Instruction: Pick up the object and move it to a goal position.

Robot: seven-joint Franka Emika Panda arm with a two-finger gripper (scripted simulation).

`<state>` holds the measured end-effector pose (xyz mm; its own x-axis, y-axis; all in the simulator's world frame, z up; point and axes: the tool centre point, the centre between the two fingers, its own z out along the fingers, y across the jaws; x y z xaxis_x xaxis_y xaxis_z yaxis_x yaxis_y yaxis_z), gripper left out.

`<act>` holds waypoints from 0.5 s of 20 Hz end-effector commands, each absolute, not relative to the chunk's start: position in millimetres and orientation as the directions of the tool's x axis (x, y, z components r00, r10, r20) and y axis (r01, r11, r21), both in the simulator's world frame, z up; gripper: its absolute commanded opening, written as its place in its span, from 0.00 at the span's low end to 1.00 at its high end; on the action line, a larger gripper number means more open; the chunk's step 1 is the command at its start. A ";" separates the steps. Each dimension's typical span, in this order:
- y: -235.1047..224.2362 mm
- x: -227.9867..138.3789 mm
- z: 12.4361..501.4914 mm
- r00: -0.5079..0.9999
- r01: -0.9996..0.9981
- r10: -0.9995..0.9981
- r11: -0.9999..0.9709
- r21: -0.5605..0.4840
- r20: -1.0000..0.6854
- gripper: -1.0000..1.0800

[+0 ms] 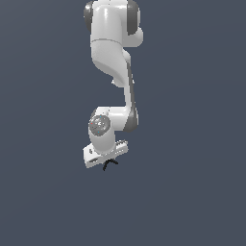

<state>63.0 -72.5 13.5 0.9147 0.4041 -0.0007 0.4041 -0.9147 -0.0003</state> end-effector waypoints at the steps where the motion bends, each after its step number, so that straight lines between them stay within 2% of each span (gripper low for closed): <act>1: -72.4 63.4 13.6 0.915 0.404 0.404 -0.915 0.000 0.000 0.00; 10: -72.5 63.2 14.9 0.915 0.404 0.404 -0.915 0.000 0.000 0.00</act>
